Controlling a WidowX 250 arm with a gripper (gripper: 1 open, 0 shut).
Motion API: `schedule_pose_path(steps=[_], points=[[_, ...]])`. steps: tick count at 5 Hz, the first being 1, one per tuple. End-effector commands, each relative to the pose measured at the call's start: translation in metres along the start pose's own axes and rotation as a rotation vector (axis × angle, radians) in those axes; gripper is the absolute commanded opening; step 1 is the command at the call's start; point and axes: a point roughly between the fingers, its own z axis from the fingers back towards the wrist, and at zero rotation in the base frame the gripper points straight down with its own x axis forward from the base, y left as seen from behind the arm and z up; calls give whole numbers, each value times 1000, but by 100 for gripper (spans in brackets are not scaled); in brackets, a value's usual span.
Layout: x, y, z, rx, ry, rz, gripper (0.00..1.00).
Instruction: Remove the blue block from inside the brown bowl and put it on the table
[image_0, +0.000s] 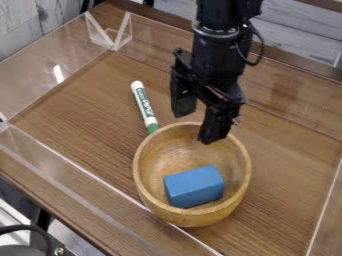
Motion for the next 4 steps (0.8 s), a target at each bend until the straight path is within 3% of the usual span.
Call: schedule_pose_path(steps=[1, 4], points=[[1, -4, 7, 15, -47, -33, 100], [1, -16, -13, 14, -76, -77, 100]])
